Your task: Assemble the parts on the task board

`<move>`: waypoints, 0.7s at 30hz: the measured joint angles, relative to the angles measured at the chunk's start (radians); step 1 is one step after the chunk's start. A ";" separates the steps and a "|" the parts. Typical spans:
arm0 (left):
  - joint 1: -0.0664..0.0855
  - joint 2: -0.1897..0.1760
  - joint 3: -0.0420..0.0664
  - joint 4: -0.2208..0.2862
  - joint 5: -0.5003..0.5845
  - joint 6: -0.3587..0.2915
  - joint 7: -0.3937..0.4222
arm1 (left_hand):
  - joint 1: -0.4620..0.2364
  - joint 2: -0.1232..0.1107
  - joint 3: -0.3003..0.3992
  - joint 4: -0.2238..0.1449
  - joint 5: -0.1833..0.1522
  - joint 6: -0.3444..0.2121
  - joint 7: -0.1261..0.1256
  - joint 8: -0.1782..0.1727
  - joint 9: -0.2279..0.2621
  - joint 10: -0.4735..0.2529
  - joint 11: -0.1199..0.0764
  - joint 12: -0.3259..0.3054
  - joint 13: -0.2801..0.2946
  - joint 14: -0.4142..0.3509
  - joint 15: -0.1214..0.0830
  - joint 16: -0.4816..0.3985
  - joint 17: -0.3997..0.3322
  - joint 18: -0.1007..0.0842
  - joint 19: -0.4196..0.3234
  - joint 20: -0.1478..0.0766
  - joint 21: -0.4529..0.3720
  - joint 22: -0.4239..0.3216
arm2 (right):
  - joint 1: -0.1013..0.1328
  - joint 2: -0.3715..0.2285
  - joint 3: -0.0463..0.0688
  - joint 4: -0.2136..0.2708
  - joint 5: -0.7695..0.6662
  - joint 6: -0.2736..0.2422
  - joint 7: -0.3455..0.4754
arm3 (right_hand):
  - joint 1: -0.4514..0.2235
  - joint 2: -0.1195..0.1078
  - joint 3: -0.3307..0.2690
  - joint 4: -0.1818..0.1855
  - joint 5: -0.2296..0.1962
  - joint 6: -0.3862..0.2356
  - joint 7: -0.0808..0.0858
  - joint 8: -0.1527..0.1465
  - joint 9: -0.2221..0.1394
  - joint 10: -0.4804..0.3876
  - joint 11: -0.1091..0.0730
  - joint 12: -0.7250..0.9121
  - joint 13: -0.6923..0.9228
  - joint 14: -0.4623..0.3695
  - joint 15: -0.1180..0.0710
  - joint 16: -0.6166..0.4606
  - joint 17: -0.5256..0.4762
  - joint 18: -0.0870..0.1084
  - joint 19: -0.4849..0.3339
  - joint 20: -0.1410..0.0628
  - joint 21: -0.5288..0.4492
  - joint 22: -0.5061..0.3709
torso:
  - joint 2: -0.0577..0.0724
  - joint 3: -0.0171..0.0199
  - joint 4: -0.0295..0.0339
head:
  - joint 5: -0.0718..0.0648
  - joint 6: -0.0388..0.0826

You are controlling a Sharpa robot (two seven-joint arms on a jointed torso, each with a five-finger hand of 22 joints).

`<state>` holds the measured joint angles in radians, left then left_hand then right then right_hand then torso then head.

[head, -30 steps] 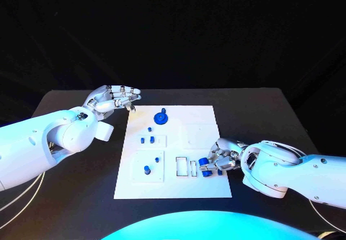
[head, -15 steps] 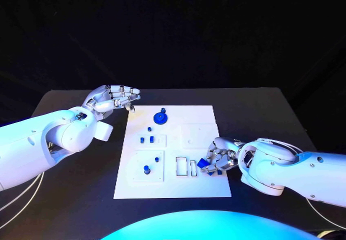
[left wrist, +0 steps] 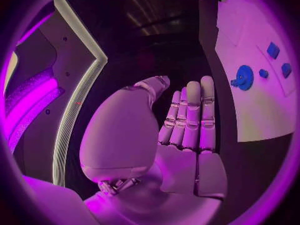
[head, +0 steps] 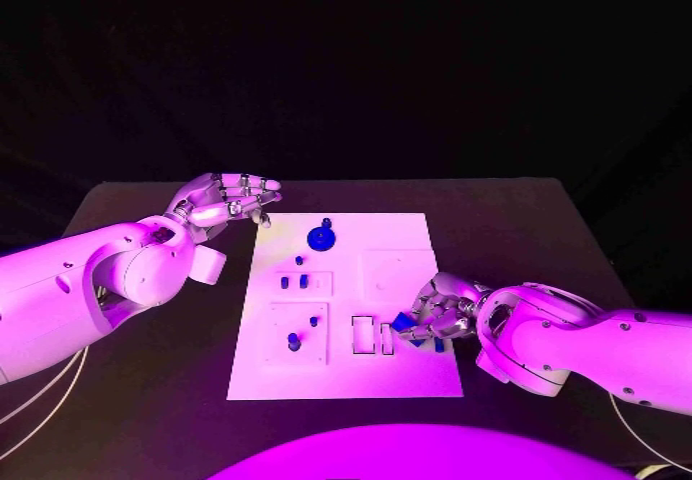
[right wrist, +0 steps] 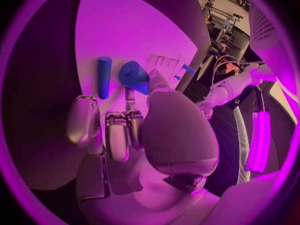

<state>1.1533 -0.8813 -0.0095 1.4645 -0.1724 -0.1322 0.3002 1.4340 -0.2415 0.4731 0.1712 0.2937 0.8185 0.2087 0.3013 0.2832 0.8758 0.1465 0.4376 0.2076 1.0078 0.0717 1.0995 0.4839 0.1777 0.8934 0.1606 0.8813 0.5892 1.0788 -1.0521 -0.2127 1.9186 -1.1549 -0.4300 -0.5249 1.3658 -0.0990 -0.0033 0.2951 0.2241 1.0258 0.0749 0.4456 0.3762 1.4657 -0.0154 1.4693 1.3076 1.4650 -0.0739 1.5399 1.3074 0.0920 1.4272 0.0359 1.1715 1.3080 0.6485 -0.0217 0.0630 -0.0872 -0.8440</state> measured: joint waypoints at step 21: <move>0.000 0.005 0.000 0.000 0.000 0.000 -0.005 | 0.000 0.000 0.000 0.000 0.000 -0.003 -0.003 0.000 0.000 0.000 0.000 0.004 -0.001 0.000 0.000 0.000 0.000 0.000 0.000 0.000 0.000 0.000 | 0.040 0.081 0.001 0.004 0.222 -0.024 0.065 | -0.084 0.084 0.014 0.003 -0.002 0.002 0.005 -0.001 -0.274 0.000 0.000 0.000 0.000 0.000 0.000 0.000 0.001 0.000 0.000 0.000 -0.004 0.000 | 0.001 0.0012 -0.0011 | 0.012 0.009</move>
<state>1.1533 -0.8761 -0.0097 1.4644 -0.1724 -0.1320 0.2948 1.4340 -0.2415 0.4732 0.1711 0.2937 0.8151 0.2053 0.3012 0.2833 0.8758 0.1465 0.4413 0.2067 1.0078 0.0716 1.0995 0.4838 0.1777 0.8934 0.1606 0.8813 0.5893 1.1184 -0.9710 -0.2119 1.9227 -0.9324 -0.4542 -0.4603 1.2815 -0.0155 0.0106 0.2976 0.2225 1.0282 0.0798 0.4444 0.1019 1.4658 -0.0151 1.4692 1.3075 1.4648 -0.0736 1.5398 1.3081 0.0920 1.4272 0.0359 1.1672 1.3077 0.6498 -0.0204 0.0619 -0.0756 -0.8354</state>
